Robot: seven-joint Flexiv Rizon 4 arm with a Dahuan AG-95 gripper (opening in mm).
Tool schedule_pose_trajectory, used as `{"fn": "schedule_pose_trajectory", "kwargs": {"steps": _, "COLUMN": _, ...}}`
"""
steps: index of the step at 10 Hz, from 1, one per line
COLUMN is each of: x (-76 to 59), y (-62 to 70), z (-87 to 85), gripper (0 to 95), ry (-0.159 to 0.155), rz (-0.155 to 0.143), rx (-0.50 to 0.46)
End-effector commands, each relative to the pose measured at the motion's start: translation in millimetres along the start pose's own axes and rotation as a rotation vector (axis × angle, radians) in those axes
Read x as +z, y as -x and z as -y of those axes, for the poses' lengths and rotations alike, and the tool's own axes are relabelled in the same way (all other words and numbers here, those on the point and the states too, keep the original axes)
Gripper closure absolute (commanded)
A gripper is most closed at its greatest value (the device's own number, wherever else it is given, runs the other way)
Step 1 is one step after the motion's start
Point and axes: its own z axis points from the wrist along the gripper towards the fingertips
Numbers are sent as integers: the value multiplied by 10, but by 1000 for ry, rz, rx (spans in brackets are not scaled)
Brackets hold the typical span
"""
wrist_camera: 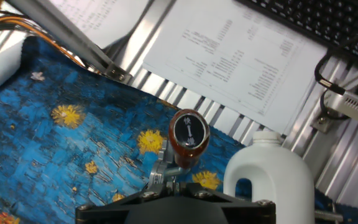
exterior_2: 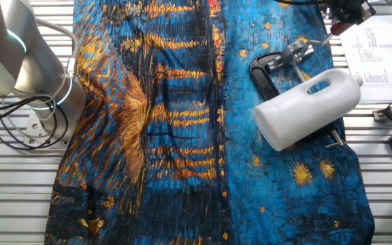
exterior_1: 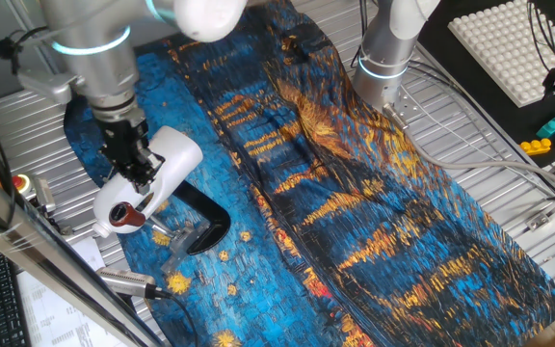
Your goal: Push down the lever
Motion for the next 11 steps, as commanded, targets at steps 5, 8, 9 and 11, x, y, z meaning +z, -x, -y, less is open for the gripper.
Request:
{"fn": "schedule_pose_trajectory", "kwargs": {"steps": 5, "x": 5, "y": 12, "z": 5, "gripper": 950, "ry": -13, "rz": 56, "rx": 14}}
{"fn": "schedule_pose_trajectory", "kwargs": {"steps": 8, "x": -3, "y": 21, "z": -6, "gripper": 950, "ry": -12, "rz": 99, "rx": 9}}
{"fn": "schedule_pose_trajectory", "kwargs": {"steps": 9, "x": -12, "y": 24, "z": -19, "gripper": 950, "ry": -11, "rz": 103, "rx": 6}}
{"fn": "schedule_pose_trajectory", "kwargs": {"steps": 11, "x": -34, "y": 22, "z": -49, "gripper": 950, "ry": -12, "rz": 101, "rx": 21}}
